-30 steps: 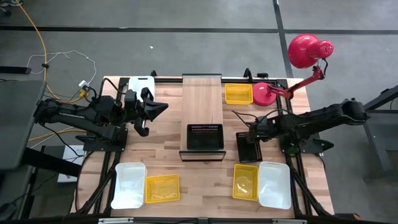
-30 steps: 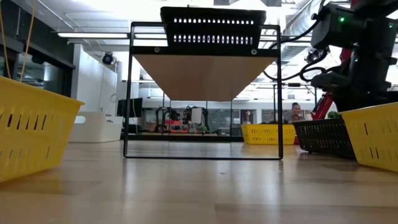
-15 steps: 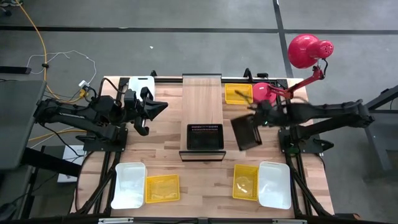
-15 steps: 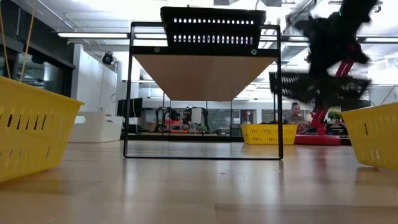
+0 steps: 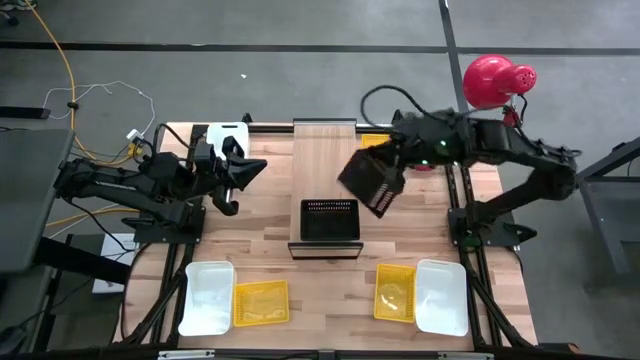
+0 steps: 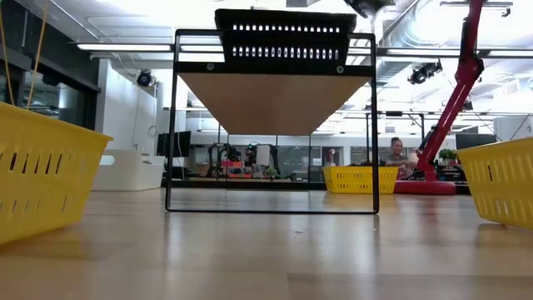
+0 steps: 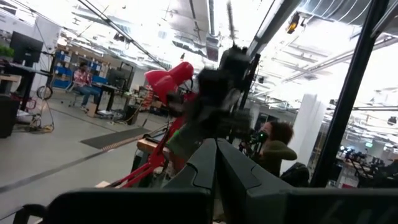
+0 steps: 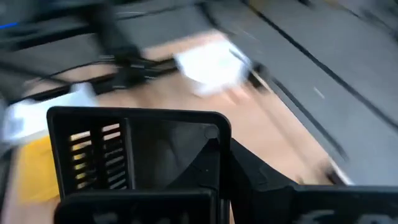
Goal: Stack baskets on shelf by color
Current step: Stack the black bin on top of the black bins on the shelf
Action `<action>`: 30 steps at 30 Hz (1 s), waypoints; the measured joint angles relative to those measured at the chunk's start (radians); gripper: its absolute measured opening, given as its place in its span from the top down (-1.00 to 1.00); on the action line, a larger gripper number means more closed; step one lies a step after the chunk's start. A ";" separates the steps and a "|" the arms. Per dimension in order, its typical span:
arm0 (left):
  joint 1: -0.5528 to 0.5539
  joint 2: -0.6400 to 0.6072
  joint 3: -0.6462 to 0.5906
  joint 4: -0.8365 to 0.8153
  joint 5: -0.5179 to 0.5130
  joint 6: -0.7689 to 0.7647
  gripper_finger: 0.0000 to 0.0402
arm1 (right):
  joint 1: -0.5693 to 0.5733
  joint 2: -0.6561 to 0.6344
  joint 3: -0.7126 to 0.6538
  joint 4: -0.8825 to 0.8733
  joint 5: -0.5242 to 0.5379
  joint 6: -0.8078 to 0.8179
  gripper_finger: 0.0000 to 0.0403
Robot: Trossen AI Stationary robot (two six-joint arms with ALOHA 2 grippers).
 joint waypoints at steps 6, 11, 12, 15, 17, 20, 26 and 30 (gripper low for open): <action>0.000 -0.002 0.000 0.000 0.000 -0.002 1.00 | 0.034 0.247 0.262 -0.059 -0.213 -0.195 1.00; 0.000 -0.002 0.000 0.001 0.000 -0.021 1.00 | 0.036 0.396 0.353 -0.112 -0.289 -0.255 1.00; 0.000 -0.002 0.000 0.001 0.000 -0.029 1.00 | 0.034 0.418 0.360 -0.128 -0.290 -0.264 1.00; 0.000 -0.002 0.000 0.001 0.000 -0.045 1.00 | 0.027 0.468 0.368 -0.172 -0.286 -0.289 1.00; 0.000 -0.002 0.000 0.001 0.000 -0.045 1.00 | 0.023 0.486 0.368 -0.202 -0.286 -0.291 1.00; 0.000 -0.002 0.000 0.001 0.000 -0.046 1.00 | 0.017 0.494 0.369 -0.223 -0.290 -0.292 1.00; 0.000 -0.002 0.000 0.000 0.000 -0.046 1.00 | 0.012 0.496 0.370 -0.220 -0.291 -0.290 1.00; 0.000 -0.002 0.000 0.001 -0.003 -0.046 1.00 | 0.012 0.496 0.370 -0.220 -0.290 -0.295 0.95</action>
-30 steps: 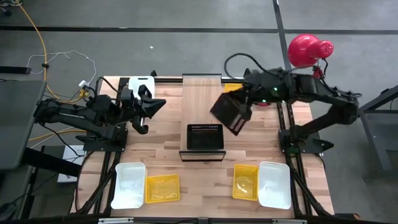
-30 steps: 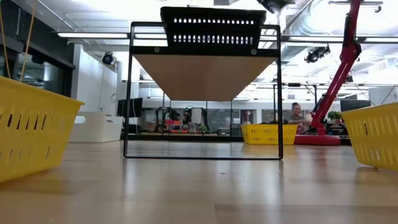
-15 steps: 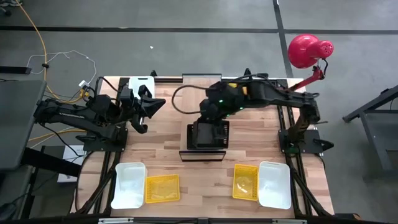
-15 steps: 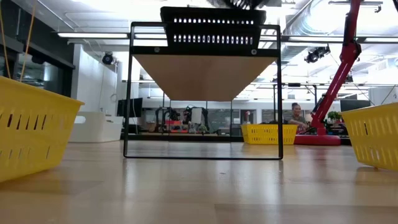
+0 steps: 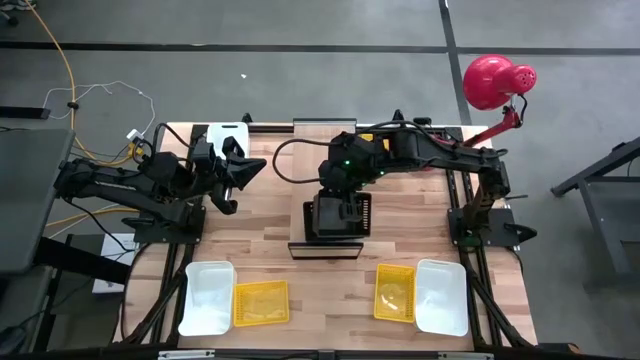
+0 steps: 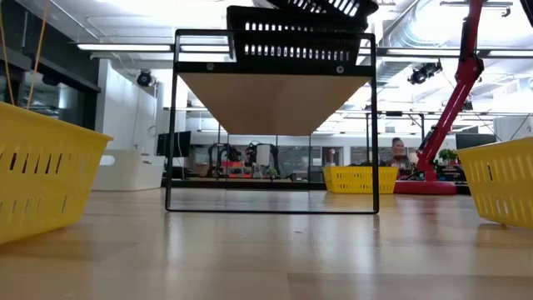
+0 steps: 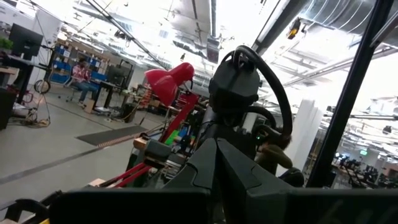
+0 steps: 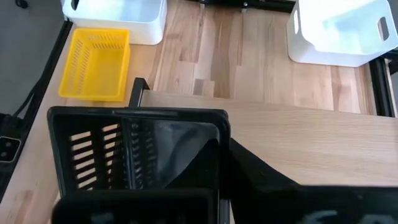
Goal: Stack baskets on shelf by color
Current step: Stack the black bin on top of the black bins on the shelf
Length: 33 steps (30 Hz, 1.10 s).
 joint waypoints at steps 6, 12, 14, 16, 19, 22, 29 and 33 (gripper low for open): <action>0.000 0.000 0.000 0.000 0.000 0.000 1.00 | 0.000 0.000 0.000 -0.003 -0.022 -0.014 0.66; 0.000 0.000 0.000 0.000 0.000 0.000 1.00 | -0.001 -0.009 0.000 -0.022 -0.023 -0.015 0.23; 0.000 0.000 0.000 0.000 0.000 0.000 1.00 | -0.006 -0.030 0.000 -0.040 -0.023 -0.011 0.13; 0.000 0.000 0.000 -0.001 0.000 0.000 1.00 | -0.014 -0.052 0.000 -0.074 -0.023 0.015 0.08; 0.000 0.000 0.000 -0.012 0.000 0.000 1.00 | -0.024 -0.072 0.000 -0.162 -0.013 0.076 0.06; 0.000 0.000 0.000 -0.012 0.000 0.000 1.00 | -0.024 -0.098 -0.013 -0.248 0.025 0.134 0.10; 0.000 0.000 0.000 -0.017 0.000 0.001 1.00 | 0.020 -0.314 -0.375 -0.203 0.084 0.288 0.44; 0.000 0.000 0.000 -0.017 0.000 0.001 1.00 | 0.058 -0.487 -0.672 0.022 0.090 0.478 0.78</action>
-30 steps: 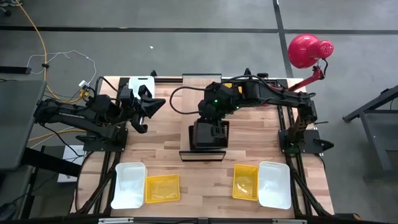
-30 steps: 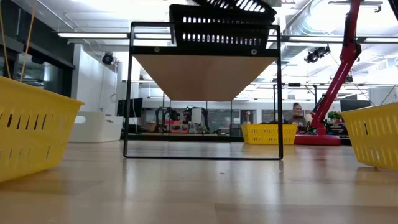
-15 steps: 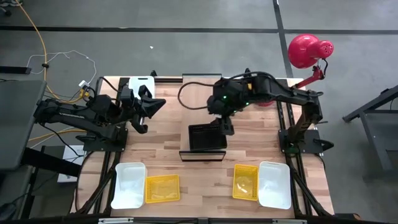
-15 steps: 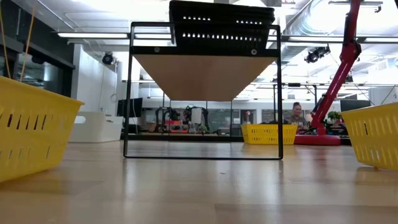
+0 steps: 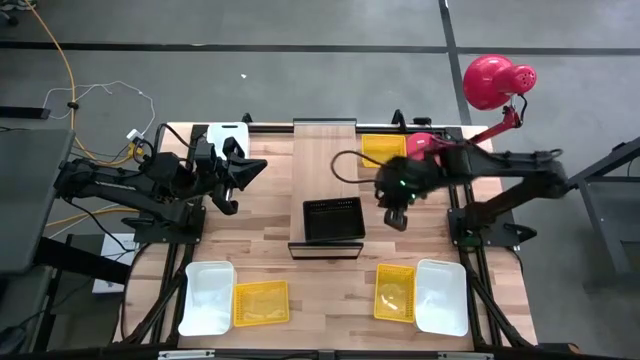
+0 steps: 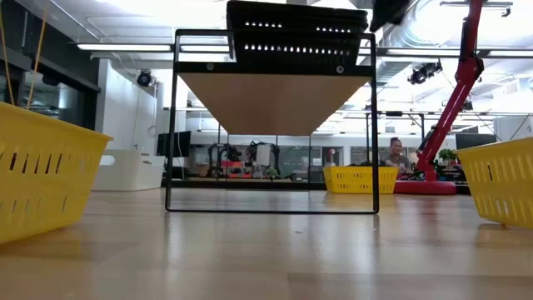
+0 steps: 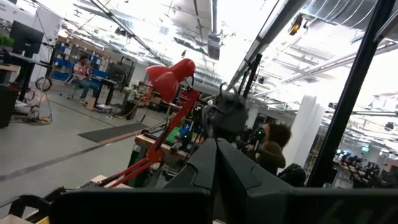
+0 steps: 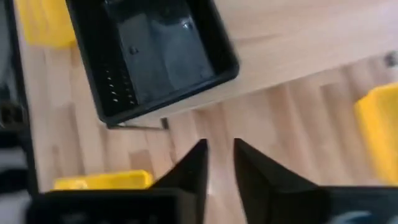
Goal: Stack baskets on shelf by color
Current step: Stack the black bin on top of the black bins on the shelf, then put the top yellow bin on the shelf
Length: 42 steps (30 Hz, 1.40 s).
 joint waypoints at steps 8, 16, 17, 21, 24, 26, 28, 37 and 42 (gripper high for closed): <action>0.000 0.000 0.000 0.000 -0.010 0.000 1.00 | 0.073 -0.100 -0.326 0.375 0.015 0.238 0.94; 0.000 0.000 0.000 0.000 -0.026 0.025 1.00 | 0.112 -0.050 -0.338 0.482 0.018 0.277 0.99; 0.000 0.000 0.000 0.000 -0.026 0.026 1.00 | 0.115 -0.044 -0.338 0.482 0.019 0.277 1.00; 0.000 0.000 0.000 -0.002 -0.026 0.026 1.00 | 0.124 -0.022 -0.338 0.540 0.011 0.285 1.00; 0.000 0.000 0.000 -0.002 -0.026 0.026 1.00 | 0.124 -0.013 -0.338 0.591 0.012 0.283 1.00; 0.000 0.000 0.000 -0.002 -0.026 0.026 1.00 | 0.124 -0.013 -0.338 0.587 0.013 0.268 1.00; 0.000 0.000 0.000 -0.002 -0.026 0.026 1.00 | 0.115 -0.030 -0.338 0.545 0.020 0.253 1.00; 0.000 0.000 0.000 -0.002 -0.026 0.026 1.00 | 0.047 -0.133 -0.358 0.313 0.253 0.212 0.98; 0.000 0.000 0.000 -0.002 -0.026 0.026 1.00 | -0.024 -0.125 -0.509 0.374 0.249 0.188 0.73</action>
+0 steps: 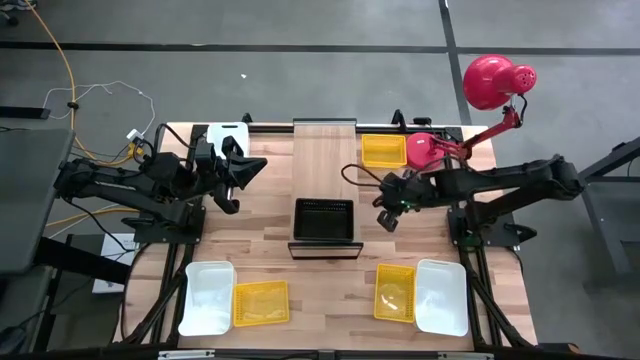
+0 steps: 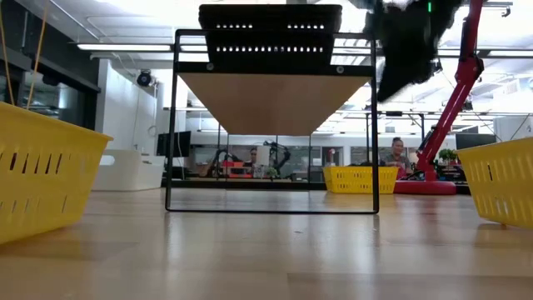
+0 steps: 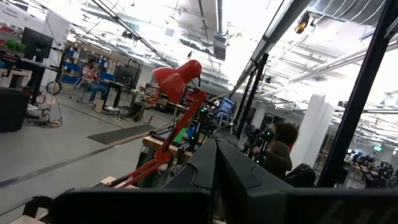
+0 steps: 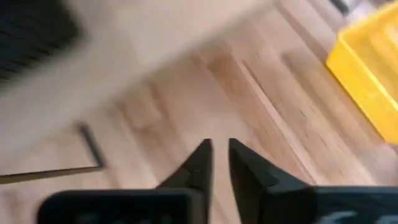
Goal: Stack baskets on shelf by color
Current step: Put the top yellow bin on the shelf
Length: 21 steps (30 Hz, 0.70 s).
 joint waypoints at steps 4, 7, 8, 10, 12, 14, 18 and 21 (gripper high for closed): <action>0.000 0.000 0.000 0.002 -0.005 0.000 1.00 | -0.091 0.000 -0.096 0.088 0.010 -0.006 0.37; 0.000 0.000 0.000 0.003 -0.035 0.000 1.00 | -0.145 0.008 -0.125 0.158 0.041 -0.090 0.09; 0.000 0.000 0.000 0.003 -0.044 0.000 1.00 | -0.163 0.013 -0.128 0.169 0.059 -0.123 0.00; 0.000 0.000 0.000 0.003 -0.058 0.000 1.00 | -0.210 0.034 -0.129 0.186 0.100 -0.173 -0.15; 0.000 0.000 0.000 0.003 -0.066 0.000 1.00 | -0.259 0.064 -0.129 0.187 0.110 -0.211 -0.24; 0.000 0.000 0.000 0.003 -0.070 0.000 1.00 | -0.306 0.104 -0.127 0.189 0.104 -0.246 -0.27; 0.000 0.000 0.000 0.003 -0.071 0.000 1.00 | -0.370 0.200 -0.089 0.165 0.116 -0.320 -0.28; 0.000 0.000 0.000 0.003 -0.071 -0.003 1.00 | -0.404 0.273 -0.052 0.149 0.115 -0.363 -0.29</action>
